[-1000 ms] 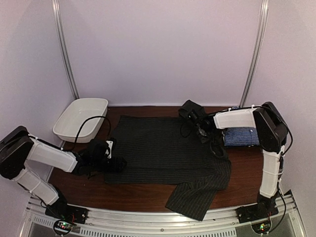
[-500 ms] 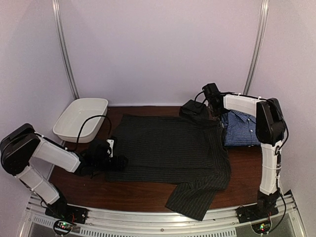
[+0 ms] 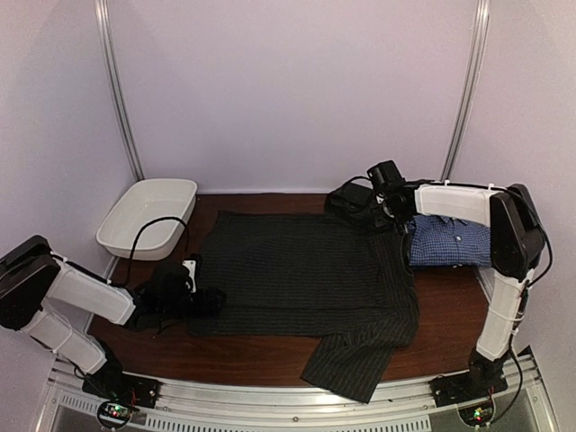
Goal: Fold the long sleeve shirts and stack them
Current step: Move the flattened shirt to the center of the board, then smooth out the flattened shirt at the center of the board.
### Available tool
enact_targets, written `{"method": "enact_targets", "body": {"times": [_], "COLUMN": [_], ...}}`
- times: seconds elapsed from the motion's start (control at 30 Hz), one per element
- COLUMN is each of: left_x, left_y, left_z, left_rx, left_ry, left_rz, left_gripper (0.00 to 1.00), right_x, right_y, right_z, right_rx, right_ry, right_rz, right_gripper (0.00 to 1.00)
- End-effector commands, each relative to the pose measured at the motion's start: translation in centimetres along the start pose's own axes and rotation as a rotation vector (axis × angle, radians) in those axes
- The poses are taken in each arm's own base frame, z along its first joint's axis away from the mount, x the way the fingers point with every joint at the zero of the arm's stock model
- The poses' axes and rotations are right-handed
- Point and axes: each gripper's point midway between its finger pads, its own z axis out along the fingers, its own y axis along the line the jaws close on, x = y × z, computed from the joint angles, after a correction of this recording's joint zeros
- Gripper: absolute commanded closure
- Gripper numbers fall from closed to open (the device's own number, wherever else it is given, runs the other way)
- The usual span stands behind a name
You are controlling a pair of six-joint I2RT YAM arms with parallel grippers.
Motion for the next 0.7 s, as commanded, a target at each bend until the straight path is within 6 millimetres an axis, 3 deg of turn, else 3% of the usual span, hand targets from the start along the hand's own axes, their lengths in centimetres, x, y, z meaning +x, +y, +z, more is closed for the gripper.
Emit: {"method": "enact_targets", "body": {"times": [0.0, 0.17, 0.37, 0.5, 0.67], "left_x": [7.0, 4.8, -1.2, -3.6, -2.9], "left_y": [4.9, 5.4, 3.2, 0.5, -1.6], "left_z": [-1.9, -3.7, -4.9, -3.9, -1.4], "left_rx": [-0.170, -0.198, -0.164, -0.089, 0.001], "left_ry": [0.205, 0.100, -0.049, -0.065, -0.004], "left_rz": [-0.074, -0.126, -0.071, -0.015, 0.016], "left_gripper": [0.24, 0.25, 0.20, 0.17, 0.17], "right_x": [0.7, 3.3, 3.3, 2.7, 1.8], "right_y": [5.4, 8.3, 9.7, 8.7, 6.5], "right_z": [-2.2, -1.1, 0.9, 2.6, 4.8], "right_rx": [-0.254, -0.361, -0.380, -0.333, -0.315], "right_ry": [-0.045, -0.003, 0.018, 0.029, 0.033], "right_rz": [0.041, 0.038, 0.030, 0.055, 0.109], "right_gripper": [0.56, 0.56, 0.56, 0.57, 0.57]}}
